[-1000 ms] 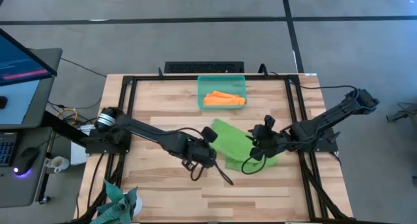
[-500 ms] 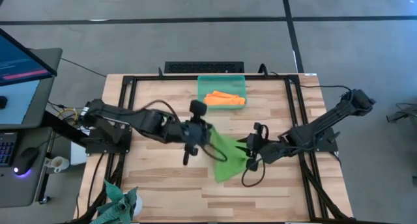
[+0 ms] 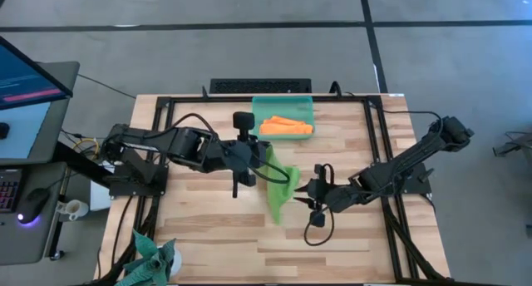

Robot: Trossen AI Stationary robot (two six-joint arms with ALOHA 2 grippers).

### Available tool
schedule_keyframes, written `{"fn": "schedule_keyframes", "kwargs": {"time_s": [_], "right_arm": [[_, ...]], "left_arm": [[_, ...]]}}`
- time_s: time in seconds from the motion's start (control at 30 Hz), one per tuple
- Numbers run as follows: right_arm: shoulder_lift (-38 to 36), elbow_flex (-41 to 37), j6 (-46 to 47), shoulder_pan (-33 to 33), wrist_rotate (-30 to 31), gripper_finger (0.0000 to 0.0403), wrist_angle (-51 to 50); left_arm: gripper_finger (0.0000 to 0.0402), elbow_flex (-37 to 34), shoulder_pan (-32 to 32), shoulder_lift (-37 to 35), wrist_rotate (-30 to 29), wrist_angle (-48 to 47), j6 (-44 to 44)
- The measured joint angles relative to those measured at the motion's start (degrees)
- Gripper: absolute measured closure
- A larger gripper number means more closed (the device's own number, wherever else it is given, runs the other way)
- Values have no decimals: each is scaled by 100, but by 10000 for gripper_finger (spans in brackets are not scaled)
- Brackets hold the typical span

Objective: Roll microfiber towels into tight, uniform cylinder then place into a basket
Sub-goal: Fold the green microfiber towel

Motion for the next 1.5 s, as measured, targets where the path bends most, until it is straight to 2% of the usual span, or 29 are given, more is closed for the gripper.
{"fn": "schedule_keyframes", "kwargs": {"time_s": [0.17, 0.4, 0.6, 0.9, 1.03, 1.27, 1.5], "right_arm": [[34, -92, 288, -2, -2, 260, 40], [660, -117, 290, -19, -153, 207, 784], [1384, -4, 246, -90, -158, 176, 1622], [2044, 826, 400, -462, 363, 180, 1649], [2329, 1207, 887, -714, 372, 178, 1668], [2705, 1443, 1825, -904, 296, 178, 1736], [2704, 1434, 1702, -861, 286, 183, 1252]], "left_arm": [[401, -1, 1, 2, -145, -283, -337], [401, -1, 24, 9, -150, -394, -558], [401, -1, 179, 9, -359, -435, -2129], [401, -1, 482, 9, -358, -426, -2311], [401, -1, 609, 9, -359, -428, -2385], [401, -1, 685, 9, -359, -430, -2460], [401, -1, 681, 9, -187, -818, -2507]]}}
